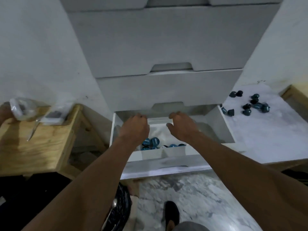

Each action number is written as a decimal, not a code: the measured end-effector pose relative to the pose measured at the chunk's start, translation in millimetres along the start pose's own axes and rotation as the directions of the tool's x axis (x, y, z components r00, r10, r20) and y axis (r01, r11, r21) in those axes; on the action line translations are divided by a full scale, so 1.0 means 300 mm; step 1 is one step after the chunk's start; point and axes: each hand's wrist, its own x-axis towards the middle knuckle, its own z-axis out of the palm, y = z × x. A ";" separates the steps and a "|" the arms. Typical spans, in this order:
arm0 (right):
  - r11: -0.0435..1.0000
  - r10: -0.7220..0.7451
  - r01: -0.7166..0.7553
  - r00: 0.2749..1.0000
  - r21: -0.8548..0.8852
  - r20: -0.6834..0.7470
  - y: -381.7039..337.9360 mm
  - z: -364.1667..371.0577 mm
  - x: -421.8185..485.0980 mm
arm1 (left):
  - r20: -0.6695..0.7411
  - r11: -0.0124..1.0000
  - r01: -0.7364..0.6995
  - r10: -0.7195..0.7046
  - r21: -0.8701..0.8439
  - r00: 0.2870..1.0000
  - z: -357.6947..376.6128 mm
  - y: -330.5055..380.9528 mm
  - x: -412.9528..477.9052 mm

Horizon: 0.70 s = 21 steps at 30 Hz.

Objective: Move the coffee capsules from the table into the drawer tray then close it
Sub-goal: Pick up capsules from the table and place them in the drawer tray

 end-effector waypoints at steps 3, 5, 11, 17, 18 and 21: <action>0.999 0.011 -0.016 0.993 -0.038 -0.113 0.004 -0.086 -0.084 | -0.097 0.984 -0.156 0.164 0.087 0.982 -0.059 0.033 -0.021; 0.998 0.020 -0.031 0.980 -0.054 -0.197 0.013 -0.147 -0.147 | -0.200 0.970 -0.226 0.239 0.084 0.950 -0.106 0.064 -0.027; 0.986 0.122 -0.154 0.932 -0.068 -0.342 0.081 -0.317 -0.342 | -0.365 0.910 -0.413 0.396 0.035 0.842 -0.224 0.224 -0.048; 0.962 0.239 -0.270 0.895 -0.030 -0.377 0.232 -0.424 -0.501 | -0.350 0.850 -0.526 0.498 0.016 0.794 -0.235 0.470 -0.065; 0.958 0.256 -0.287 0.890 -0.027 -0.378 0.263 -0.435 -0.519 | -0.345 0.844 -0.537 0.510 0.019 0.788 -0.232 0.512 -0.063; 0.944 0.302 -0.328 0.880 -0.009 -0.368 0.370 -0.460 -0.561 | -0.316 0.832 -0.554 0.525 -0.002 0.790 -0.219 0.638 -0.044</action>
